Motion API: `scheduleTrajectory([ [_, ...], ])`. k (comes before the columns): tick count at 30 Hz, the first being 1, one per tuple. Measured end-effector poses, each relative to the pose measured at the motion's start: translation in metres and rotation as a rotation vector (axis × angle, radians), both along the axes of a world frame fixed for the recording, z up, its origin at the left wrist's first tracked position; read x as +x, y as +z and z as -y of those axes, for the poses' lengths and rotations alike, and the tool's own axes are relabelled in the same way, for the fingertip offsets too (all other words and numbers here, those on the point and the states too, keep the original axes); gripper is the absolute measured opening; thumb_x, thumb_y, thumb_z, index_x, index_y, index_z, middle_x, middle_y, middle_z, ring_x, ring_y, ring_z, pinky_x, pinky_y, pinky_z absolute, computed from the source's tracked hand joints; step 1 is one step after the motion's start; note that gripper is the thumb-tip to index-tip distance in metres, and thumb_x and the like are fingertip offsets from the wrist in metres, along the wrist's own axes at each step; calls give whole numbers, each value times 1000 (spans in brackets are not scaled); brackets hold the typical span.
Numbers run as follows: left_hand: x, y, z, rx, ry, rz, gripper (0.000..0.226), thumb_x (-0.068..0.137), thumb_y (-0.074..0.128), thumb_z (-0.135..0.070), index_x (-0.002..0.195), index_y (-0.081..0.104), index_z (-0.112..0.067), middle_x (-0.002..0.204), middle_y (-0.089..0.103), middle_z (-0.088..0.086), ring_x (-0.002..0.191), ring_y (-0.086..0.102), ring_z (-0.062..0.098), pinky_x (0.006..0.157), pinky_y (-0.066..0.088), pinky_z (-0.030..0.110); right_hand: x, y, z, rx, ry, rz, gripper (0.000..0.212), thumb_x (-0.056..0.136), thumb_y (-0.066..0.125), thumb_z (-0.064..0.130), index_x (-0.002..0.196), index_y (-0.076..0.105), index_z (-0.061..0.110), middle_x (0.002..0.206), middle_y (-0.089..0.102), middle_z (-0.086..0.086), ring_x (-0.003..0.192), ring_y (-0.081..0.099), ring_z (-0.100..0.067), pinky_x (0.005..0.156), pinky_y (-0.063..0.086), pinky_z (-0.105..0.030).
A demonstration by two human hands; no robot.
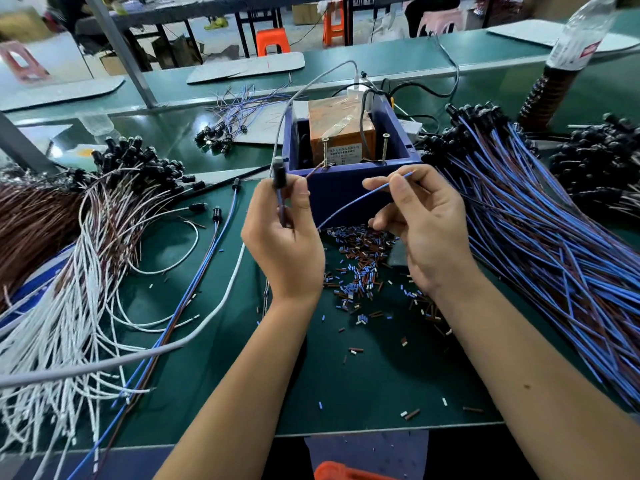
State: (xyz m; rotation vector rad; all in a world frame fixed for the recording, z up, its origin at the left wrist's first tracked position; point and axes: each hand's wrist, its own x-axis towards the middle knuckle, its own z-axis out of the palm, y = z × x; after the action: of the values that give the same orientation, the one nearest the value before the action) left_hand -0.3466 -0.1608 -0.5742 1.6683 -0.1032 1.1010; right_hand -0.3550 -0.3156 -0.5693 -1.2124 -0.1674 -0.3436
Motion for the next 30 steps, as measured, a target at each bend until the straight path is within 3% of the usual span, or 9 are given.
scheduleTrajectory([
  [3, 0, 2, 1, -87, 19, -36, 15, 102, 63, -17, 89, 67, -10, 72, 68, -8, 65, 63, 10, 58, 50, 32, 2, -2, 2, -53, -104, 48, 8, 106, 58, 12, 99, 59, 13, 98, 78, -14, 48, 58, -20, 57, 56, -31],
  [8, 2, 3, 6, -93, -7, -82, 10, 99, 67, -14, 91, 72, -15, 71, 72, -7, 67, 69, 11, 69, 45, 13, 8, -5, 6, -214, -429, 69, 4, 100, 69, 18, 102, 66, 16, 82, 78, -5, 46, 58, -14, 47, 48, -23],
  [12, 5, 3, 10, -90, -24, -81, 10, 99, 67, -13, 92, 74, -13, 72, 72, -7, 70, 70, 9, 72, 50, 20, 9, -4, 4, -373, -615, 99, 14, 99, 67, 19, 105, 77, 11, 80, 76, 1, 69, 72, -10, 64, 58, -31],
  [17, 8, -1, 11, -131, -86, -70, 8, 99, 66, -12, 100, 74, -12, 74, 72, -5, 73, 72, 10, 72, 53, 24, 4, 1, -4, -554, -728, 190, 23, 100, 61, 10, 115, 78, 6, 94, 77, -3, 85, 71, -7, 78, 56, -19],
  [20, 10, -3, 11, -128, -87, -75, 13, 100, 66, -14, 106, 76, -8, 76, 74, -4, 72, 70, 4, 68, 50, 20, 4, 2, -7, -644, -736, 239, 28, 99, 57, 2, 120, 75, -1, 91, 74, -7, 79, 65, -9, 74, 48, -12],
  [25, 11, -6, 11, -89, -82, -74, 13, 100, 66, -17, 105, 78, -12, 74, 73, -9, 70, 64, -3, 65, 45, 20, 6, 3, -7, -703, -734, 259, 28, 100, 58, 2, 123, 73, -2, 87, 71, -10, 74, 64, -18, 67, 53, -27],
  [30, 11, -5, 10, -59, -66, -73, 13, 100, 66, -19, 104, 78, -16, 74, 73, -11, 72, 68, 0, 67, 46, 20, 8, 3, -7, -751, -720, 313, 27, 101, 58, 0, 122, 73, -3, 87, 71, -11, 73, 62, -18, 63, 49, -27],
])
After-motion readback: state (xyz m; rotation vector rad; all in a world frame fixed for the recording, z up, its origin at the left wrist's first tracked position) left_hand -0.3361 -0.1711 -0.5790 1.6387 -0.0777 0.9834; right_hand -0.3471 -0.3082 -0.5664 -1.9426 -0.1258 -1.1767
